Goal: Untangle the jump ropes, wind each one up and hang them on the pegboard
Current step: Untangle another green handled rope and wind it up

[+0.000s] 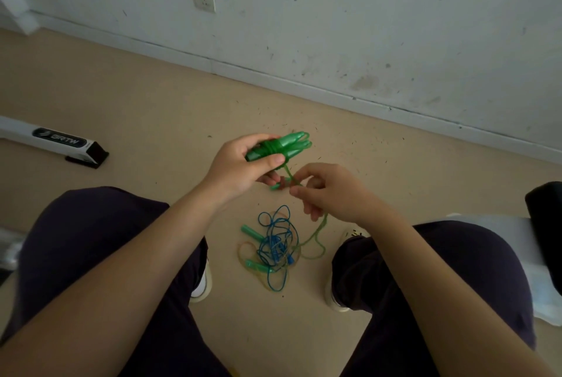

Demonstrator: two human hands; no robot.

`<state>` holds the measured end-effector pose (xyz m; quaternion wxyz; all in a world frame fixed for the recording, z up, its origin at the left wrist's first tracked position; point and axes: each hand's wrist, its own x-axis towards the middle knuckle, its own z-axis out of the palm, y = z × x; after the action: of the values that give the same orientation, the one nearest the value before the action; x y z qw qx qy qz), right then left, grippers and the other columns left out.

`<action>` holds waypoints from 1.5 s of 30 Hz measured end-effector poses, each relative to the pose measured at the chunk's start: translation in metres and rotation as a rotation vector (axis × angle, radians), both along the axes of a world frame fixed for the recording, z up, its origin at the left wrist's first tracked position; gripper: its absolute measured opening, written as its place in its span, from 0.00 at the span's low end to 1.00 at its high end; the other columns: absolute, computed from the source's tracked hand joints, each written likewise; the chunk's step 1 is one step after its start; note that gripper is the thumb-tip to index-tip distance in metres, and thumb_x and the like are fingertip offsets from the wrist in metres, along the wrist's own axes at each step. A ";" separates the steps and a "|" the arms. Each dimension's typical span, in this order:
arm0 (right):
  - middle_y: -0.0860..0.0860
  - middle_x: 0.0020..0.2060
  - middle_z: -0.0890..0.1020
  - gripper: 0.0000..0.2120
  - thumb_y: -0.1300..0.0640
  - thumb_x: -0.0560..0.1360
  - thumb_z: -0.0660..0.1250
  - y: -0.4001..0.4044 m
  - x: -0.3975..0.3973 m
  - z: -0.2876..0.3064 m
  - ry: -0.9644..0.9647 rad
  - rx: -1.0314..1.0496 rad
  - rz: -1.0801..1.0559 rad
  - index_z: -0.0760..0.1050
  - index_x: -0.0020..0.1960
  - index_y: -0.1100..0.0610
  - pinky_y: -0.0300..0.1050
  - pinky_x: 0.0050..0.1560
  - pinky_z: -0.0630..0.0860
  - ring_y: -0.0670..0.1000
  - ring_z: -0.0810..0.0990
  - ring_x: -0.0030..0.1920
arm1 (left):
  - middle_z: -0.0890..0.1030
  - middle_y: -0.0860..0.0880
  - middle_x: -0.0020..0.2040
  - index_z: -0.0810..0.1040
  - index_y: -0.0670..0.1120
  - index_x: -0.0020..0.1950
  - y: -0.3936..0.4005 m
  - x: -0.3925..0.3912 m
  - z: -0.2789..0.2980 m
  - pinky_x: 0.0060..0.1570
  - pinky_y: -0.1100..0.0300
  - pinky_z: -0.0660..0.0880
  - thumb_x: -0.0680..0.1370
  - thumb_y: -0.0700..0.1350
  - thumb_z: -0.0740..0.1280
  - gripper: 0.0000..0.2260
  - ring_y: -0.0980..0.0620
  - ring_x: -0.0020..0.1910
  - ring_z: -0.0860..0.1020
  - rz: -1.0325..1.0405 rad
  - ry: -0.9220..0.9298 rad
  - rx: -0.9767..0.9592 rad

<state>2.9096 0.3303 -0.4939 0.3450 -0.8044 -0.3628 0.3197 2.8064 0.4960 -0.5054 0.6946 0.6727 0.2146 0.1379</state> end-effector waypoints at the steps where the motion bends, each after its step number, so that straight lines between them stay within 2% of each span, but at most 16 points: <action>1: 0.45 0.26 0.80 0.05 0.53 0.78 0.69 0.000 0.000 0.000 -0.050 0.025 0.001 0.79 0.49 0.54 0.39 0.31 0.74 0.43 0.75 0.25 | 0.84 0.41 0.45 0.79 0.45 0.61 0.000 0.000 -0.001 0.36 0.58 0.81 0.75 0.35 0.72 0.15 0.46 0.35 0.83 0.009 -0.005 0.003; 3: 0.41 0.22 0.73 0.06 0.53 0.79 0.67 0.003 -0.001 -0.001 -0.170 0.055 0.006 0.79 0.47 0.54 0.32 0.29 0.65 0.41 0.70 0.24 | 0.84 0.42 0.45 0.79 0.46 0.60 0.000 0.001 -0.001 0.35 0.60 0.80 0.76 0.35 0.72 0.14 0.47 0.34 0.83 0.042 -0.020 0.021; 4: 0.42 0.22 0.72 0.07 0.53 0.80 0.66 0.005 -0.002 0.000 -0.213 0.072 0.011 0.79 0.47 0.55 0.32 0.29 0.63 0.42 0.68 0.25 | 0.84 0.43 0.45 0.79 0.45 0.60 0.001 0.001 -0.001 0.35 0.60 0.80 0.76 0.35 0.71 0.14 0.48 0.34 0.83 0.062 -0.025 0.040; 7: 0.46 0.27 0.74 0.08 0.55 0.80 0.65 0.012 -0.010 0.000 -0.314 0.139 0.053 0.80 0.47 0.58 0.36 0.31 0.64 0.43 0.69 0.27 | 0.84 0.41 0.44 0.79 0.42 0.63 0.001 0.003 -0.001 0.33 0.59 0.79 0.77 0.35 0.71 0.14 0.46 0.34 0.83 0.124 -0.022 0.108; 10: 0.50 0.32 0.79 0.08 0.58 0.80 0.65 0.012 -0.010 -0.003 -0.396 0.183 0.066 0.79 0.46 0.60 0.45 0.36 0.70 0.44 0.71 0.31 | 0.84 0.42 0.43 0.79 0.41 0.63 0.001 0.005 -0.004 0.31 0.58 0.78 0.77 0.36 0.71 0.15 0.46 0.34 0.84 0.112 0.017 0.171; 14: 0.41 0.31 0.72 0.07 0.59 0.79 0.65 0.004 -0.001 -0.003 -0.507 0.220 0.079 0.79 0.45 0.59 0.46 0.36 0.71 0.46 0.71 0.32 | 0.85 0.45 0.43 0.78 0.44 0.65 0.004 0.004 -0.003 0.29 0.58 0.77 0.76 0.37 0.72 0.18 0.46 0.35 0.84 -0.108 0.165 0.224; 19: 0.53 0.35 0.82 0.08 0.56 0.74 0.71 0.003 0.001 -0.004 -0.598 0.231 0.147 0.83 0.43 0.60 0.43 0.38 0.70 0.52 0.78 0.35 | 0.84 0.45 0.45 0.79 0.47 0.65 0.003 -0.002 -0.003 0.26 0.61 0.75 0.75 0.35 0.73 0.19 0.50 0.36 0.83 -0.338 0.254 0.182; 23: 0.49 0.32 0.78 0.12 0.52 0.67 0.79 0.002 0.003 0.001 -0.522 0.199 0.107 0.82 0.39 0.60 0.44 0.34 0.70 0.49 0.73 0.33 | 0.84 0.43 0.47 0.78 0.46 0.67 0.000 -0.005 -0.001 0.31 0.61 0.78 0.74 0.33 0.73 0.22 0.50 0.39 0.83 -0.483 0.296 0.116; 26: 0.44 0.27 0.72 0.14 0.51 0.64 0.80 0.001 0.003 0.002 -0.412 0.184 0.061 0.79 0.37 0.59 0.40 0.31 0.66 0.43 0.68 0.28 | 0.84 0.42 0.48 0.79 0.46 0.65 0.000 -0.006 0.003 0.33 0.60 0.79 0.74 0.34 0.74 0.21 0.49 0.40 0.83 -0.535 0.297 0.099; 30: 0.43 0.28 0.69 0.18 0.56 0.65 0.80 -0.001 0.004 0.002 -0.138 0.236 -0.005 0.73 0.45 0.58 0.34 0.30 0.64 0.41 0.66 0.26 | 0.85 0.42 0.48 0.81 0.47 0.62 0.001 -0.009 0.007 0.33 0.59 0.78 0.71 0.39 0.76 0.20 0.46 0.42 0.83 -0.545 0.275 0.036; 33: 0.47 0.32 0.71 0.21 0.58 0.67 0.79 -0.002 0.001 0.000 -0.066 0.247 -0.010 0.66 0.46 0.55 0.35 0.31 0.66 0.41 0.66 0.29 | 0.86 0.46 0.43 0.82 0.48 0.59 -0.002 -0.008 0.006 0.30 0.60 0.78 0.71 0.38 0.77 0.18 0.47 0.40 0.84 -0.496 0.253 0.062; 37: 0.52 0.35 0.70 0.17 0.60 0.70 0.76 -0.001 0.005 -0.002 0.072 0.332 -0.033 0.66 0.42 0.53 0.43 0.34 0.67 0.48 0.68 0.34 | 0.86 0.47 0.41 0.82 0.49 0.58 -0.003 -0.008 0.006 0.29 0.58 0.78 0.71 0.36 0.76 0.18 0.47 0.39 0.84 -0.418 0.193 0.084; 39: 0.51 0.35 0.70 0.15 0.60 0.71 0.76 0.000 0.007 -0.002 0.111 0.357 -0.059 0.69 0.40 0.53 0.41 0.33 0.67 0.47 0.67 0.34 | 0.86 0.47 0.44 0.81 0.49 0.60 -0.003 -0.009 0.008 0.31 0.57 0.79 0.72 0.36 0.76 0.18 0.46 0.39 0.84 -0.415 0.173 0.095; 42: 0.51 0.35 0.73 0.10 0.59 0.73 0.74 0.000 0.007 -0.002 0.159 0.379 -0.100 0.73 0.41 0.55 0.39 0.34 0.68 0.49 0.70 0.35 | 0.84 0.44 0.53 0.76 0.57 0.66 -0.005 -0.011 0.009 0.35 0.53 0.80 0.72 0.37 0.76 0.26 0.43 0.42 0.85 -0.435 0.153 0.083; 45: 0.52 0.36 0.75 0.06 0.60 0.76 0.71 -0.001 0.006 0.000 0.194 0.389 -0.139 0.75 0.43 0.58 0.39 0.36 0.70 0.50 0.72 0.36 | 0.83 0.43 0.56 0.70 0.64 0.71 -0.005 -0.012 0.011 0.36 0.53 0.80 0.74 0.38 0.74 0.32 0.43 0.43 0.85 -0.475 0.120 0.084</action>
<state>2.9161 0.3292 -0.4936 0.5480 -0.7113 -0.3265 0.2952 2.7945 0.4910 -0.4940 0.6651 0.7394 0.0852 -0.0605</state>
